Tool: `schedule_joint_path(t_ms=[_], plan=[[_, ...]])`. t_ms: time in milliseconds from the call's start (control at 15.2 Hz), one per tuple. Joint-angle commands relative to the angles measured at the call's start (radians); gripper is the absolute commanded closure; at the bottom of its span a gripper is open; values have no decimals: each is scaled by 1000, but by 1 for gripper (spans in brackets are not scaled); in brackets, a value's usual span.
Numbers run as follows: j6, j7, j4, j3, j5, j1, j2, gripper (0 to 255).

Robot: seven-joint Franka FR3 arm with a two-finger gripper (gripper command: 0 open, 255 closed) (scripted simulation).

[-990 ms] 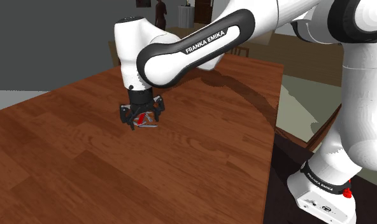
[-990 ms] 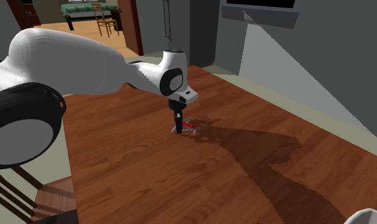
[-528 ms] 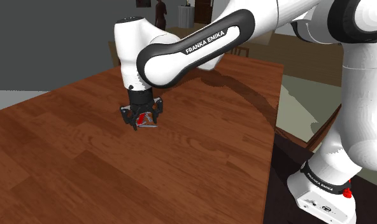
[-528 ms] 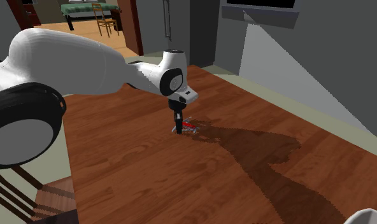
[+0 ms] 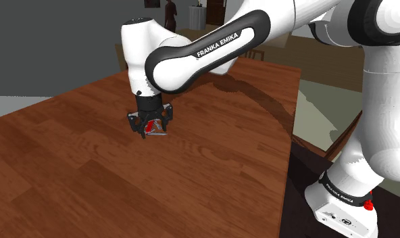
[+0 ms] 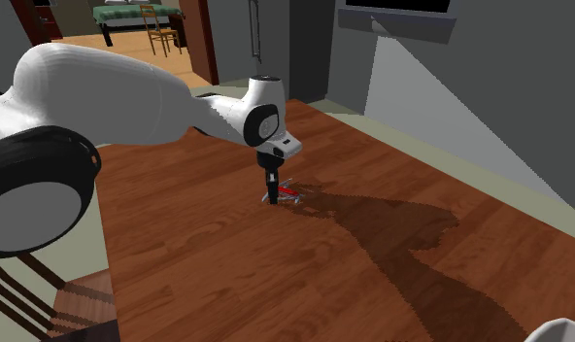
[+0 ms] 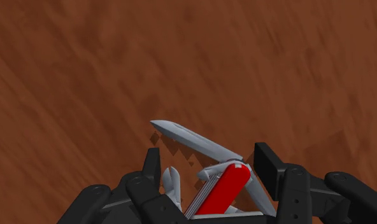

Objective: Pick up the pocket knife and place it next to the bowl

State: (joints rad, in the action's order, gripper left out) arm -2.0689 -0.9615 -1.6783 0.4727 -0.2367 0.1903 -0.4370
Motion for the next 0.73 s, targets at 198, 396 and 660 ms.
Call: schedule_joint_path(t_ms=[198, 396, 660], plan=[[33, 6, 20, 4, 9, -2, 15, 255], [67, 12, 42, 9, 18, -3, 28, 255], [114, 19, 75, 13, 27, -4, 43, 255]])
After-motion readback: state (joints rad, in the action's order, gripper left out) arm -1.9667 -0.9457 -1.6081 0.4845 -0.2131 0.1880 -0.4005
